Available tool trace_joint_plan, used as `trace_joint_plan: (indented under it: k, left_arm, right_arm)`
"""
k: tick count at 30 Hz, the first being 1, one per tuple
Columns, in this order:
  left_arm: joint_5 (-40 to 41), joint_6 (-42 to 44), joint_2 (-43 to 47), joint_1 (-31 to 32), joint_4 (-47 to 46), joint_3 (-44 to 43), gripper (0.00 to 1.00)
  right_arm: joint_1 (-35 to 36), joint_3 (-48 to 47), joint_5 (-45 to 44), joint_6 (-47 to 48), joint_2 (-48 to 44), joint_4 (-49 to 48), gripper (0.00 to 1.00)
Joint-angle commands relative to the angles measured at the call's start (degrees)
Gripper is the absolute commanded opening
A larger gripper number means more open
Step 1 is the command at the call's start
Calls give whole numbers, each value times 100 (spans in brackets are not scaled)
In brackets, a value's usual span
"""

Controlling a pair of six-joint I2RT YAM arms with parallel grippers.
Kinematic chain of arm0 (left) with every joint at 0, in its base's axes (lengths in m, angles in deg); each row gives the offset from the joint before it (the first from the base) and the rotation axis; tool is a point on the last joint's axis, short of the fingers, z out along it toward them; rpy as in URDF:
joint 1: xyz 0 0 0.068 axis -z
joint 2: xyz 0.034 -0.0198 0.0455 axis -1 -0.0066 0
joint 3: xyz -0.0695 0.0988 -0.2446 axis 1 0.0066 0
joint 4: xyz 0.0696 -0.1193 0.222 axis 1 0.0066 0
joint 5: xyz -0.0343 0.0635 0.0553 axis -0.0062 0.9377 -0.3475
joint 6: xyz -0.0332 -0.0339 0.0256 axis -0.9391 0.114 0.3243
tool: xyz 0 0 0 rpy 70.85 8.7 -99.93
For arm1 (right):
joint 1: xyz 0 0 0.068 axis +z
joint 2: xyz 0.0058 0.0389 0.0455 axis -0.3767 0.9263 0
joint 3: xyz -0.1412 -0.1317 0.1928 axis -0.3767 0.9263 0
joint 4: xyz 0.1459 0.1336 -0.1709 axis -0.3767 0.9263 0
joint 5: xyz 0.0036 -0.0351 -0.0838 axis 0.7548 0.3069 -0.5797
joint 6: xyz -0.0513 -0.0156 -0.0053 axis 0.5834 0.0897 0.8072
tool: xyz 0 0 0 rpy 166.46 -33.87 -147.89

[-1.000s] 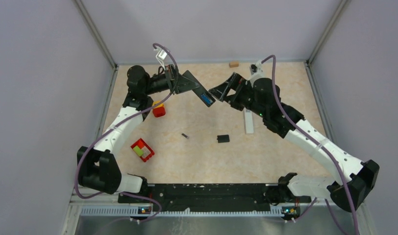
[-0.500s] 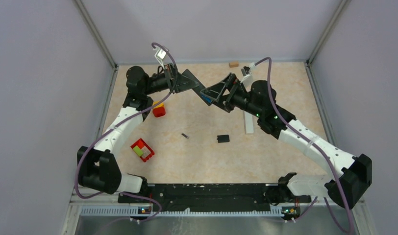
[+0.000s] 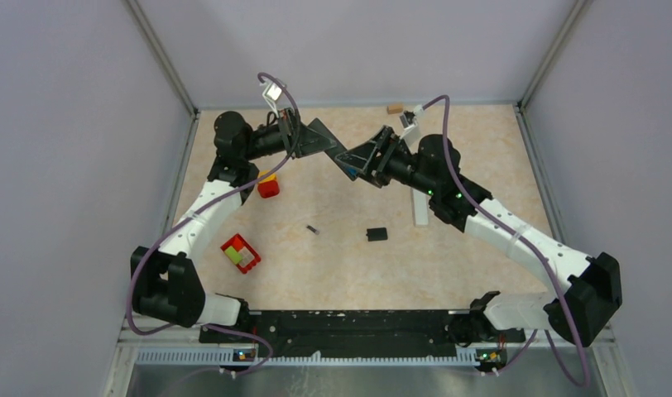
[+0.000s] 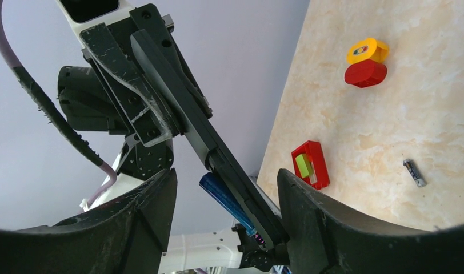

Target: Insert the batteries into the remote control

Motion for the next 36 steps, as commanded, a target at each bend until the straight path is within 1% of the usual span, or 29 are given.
trace_joint_plan:
  k: [1, 6, 12, 22, 26, 31, 33, 36]
  left_arm:
    - [-54, 97, -5, -22, -129, -134, 0]
    - [-79, 87, -10, -22, -120, -154, 0]
    - [-81, 111, 3, -22, -99, -139, 0]
    - [-50, 122, 35, -22, -76, -136, 0]
    - [-50, 122, 31, -22, -76, -144, 0]
    - [-48, 122, 43, -22, -76, -124, 0]
    - [-30, 122, 58, -22, -77, -104, 0]
    - [-16, 139, 76, -23, -80, -78, 0]
  right_arm:
    - [-43, -233, 120, 58, 67, -300, 64]
    - [-43, -258, 179, 62, 129, -323, 57]
    - [-43, -273, 209, 68, 168, -342, 51]
    - [-43, -228, 180, 73, 126, -335, 46]
    - [-43, -195, 139, 83, 88, -349, 46]
    - [-43, -195, 121, 109, 57, -351, 50]
    - [-45, -200, 123, 122, 58, -352, 55]
    - [-50, -215, 76, 187, 33, -326, 65]
